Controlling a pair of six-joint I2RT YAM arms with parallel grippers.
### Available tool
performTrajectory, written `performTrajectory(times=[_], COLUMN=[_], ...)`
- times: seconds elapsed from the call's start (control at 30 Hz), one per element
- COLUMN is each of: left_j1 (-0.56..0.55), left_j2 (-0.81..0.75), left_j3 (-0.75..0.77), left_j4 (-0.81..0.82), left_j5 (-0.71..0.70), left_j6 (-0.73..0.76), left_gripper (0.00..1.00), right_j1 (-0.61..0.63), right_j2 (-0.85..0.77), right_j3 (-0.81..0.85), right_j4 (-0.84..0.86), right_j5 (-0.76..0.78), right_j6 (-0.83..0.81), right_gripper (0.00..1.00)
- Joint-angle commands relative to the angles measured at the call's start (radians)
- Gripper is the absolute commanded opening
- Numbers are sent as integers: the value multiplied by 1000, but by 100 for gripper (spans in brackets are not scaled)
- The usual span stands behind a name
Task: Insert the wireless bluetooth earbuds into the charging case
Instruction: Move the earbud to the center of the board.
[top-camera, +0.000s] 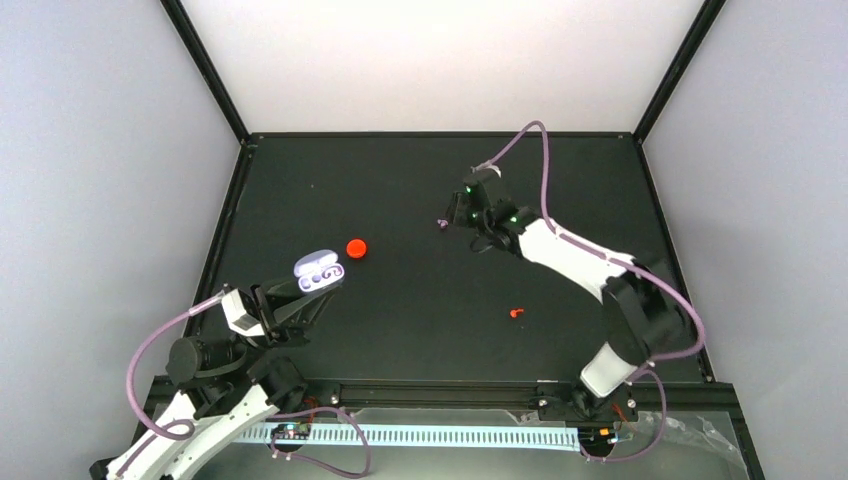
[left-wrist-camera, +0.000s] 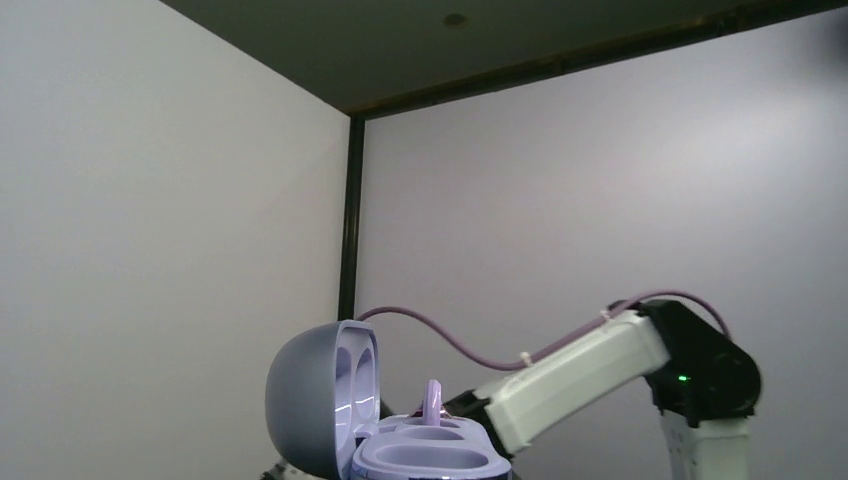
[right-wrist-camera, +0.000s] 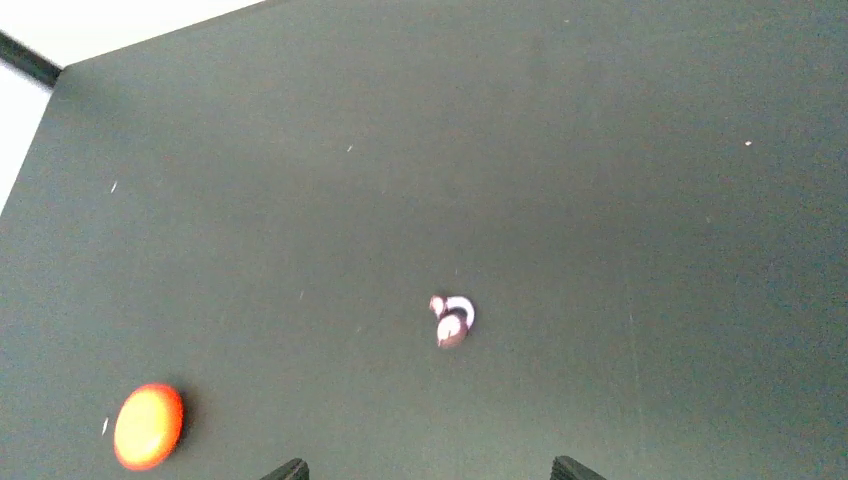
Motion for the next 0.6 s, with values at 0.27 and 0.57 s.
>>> performTrajectory(times=[0.27,0.57], left_j1=[-3,-2], left_j2=[48,23], left_j3=[-12,-40], left_j4=[-14,-34], left_j5=[0,-40], left_j6=[26,46], left_gripper=[2,2], right_j1=[-103,-118], right_j2=[414,535], right_j3=[338,381], right_j4=[-30,-70], right_j5=[-87,-110], right_j6=[102,110], right_gripper=[51,44])
